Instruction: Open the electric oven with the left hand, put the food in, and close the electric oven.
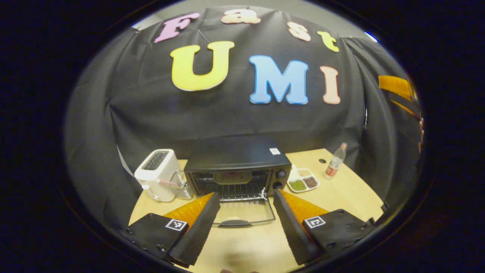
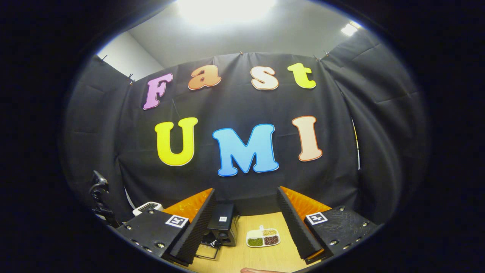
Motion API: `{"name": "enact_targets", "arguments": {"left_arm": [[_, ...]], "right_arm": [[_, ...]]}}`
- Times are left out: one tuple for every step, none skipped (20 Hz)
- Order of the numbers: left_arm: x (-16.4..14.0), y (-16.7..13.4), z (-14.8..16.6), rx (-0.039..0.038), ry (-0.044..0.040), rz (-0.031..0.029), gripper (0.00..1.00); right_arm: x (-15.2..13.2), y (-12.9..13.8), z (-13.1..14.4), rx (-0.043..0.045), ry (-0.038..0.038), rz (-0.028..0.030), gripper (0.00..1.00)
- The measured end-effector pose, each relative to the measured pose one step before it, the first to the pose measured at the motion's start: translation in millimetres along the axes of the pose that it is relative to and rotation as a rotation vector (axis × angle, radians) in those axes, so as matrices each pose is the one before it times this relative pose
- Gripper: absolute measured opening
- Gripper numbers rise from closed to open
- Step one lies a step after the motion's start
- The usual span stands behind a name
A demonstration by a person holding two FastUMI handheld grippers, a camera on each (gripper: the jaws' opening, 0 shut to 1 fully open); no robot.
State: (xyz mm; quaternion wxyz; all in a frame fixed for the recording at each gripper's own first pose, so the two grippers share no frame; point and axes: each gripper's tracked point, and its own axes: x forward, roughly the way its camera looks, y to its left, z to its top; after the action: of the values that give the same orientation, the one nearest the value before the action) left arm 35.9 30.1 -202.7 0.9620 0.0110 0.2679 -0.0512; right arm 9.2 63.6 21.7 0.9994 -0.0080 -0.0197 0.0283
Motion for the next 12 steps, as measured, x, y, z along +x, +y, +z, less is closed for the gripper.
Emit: {"name": "enact_targets", "arguments": {"left_arm": [[8.86, 0.73, -15.26, -0.00246, 0.05813, 0.00212, 0.96], [8.08, 0.68, -15.60, -0.00127, 0.06125, 0.00312, 1.00], [6.14, 0.27, -13.56, 0.00330, 0.05391, 0.00051, 1.00], [9.26, -1.85, -14.70, 0.01184, 0.04797, -0.00338, 0.97], [5.81, -0.73, -10.05, 0.01278, 0.04431, -0.00245, 0.97], [7.50, 0.03, -12.88, 0.01424, 0.04074, -0.00690, 1.00], [6.77, -1.63, -10.09, 0.00582, 0.04197, -0.01117, 1.00], [8.06, 0.49, -9.41, -0.00339, 0.03764, -0.00781, 1.00], [9.12, 3.29, -5.77, 0.00065, 0.01972, 0.00032, 1.00], [11.16, 3.73, -5.00, -0.00064, 0.02823, -0.00293, 1.00], [10.92, 3.60, -6.58, -0.00573, 0.03292, -0.00051, 0.97], [11.59, 3.97, -7.05, -0.00173, 0.03337, -0.00223, 1.00]], "right_arm": [[1.82, 0.03, -5.58, -0.02067, 0.00821, 0.00336, 0.97], [1.49, 2.53, -3.89, -0.01911, 0.00743, 0.01056, 0.97], [-0.68, 1.41, -3.29, -0.01037, 0.00813, 0.00380, 0.97], [2.05, 2.39, -1.39, -0.00040, 0.00248, 0.01026, 0.97], [1.67, 4.06, -2.24, 0.00228, 0.00364, 0.01307, 0.97], [-0.32, 1.65, -0.97, 0.00159, 0.00451, 0.01148, 0.97], [-1.12, 0.01, -3.15, -0.00002, 0.00554, 0.00245, 0.97], [0.79, 0.50, -1.82, 0.00136, 0.00594, 0.00016, 0.97], [1.02, -1.10, -2.79, -0.00057, 0.00510, -0.00453, 0.97], [0.97, -2.22, -1.71, -0.00108, 0.00586, -0.00885, 0.97], [0.82, -1.67, -2.35, -0.00041, 0.00701, -0.00997, 1.00], [0.07, -2.91, -1.60, -0.00033, 0.00796, -0.01095, 0.97]]}}
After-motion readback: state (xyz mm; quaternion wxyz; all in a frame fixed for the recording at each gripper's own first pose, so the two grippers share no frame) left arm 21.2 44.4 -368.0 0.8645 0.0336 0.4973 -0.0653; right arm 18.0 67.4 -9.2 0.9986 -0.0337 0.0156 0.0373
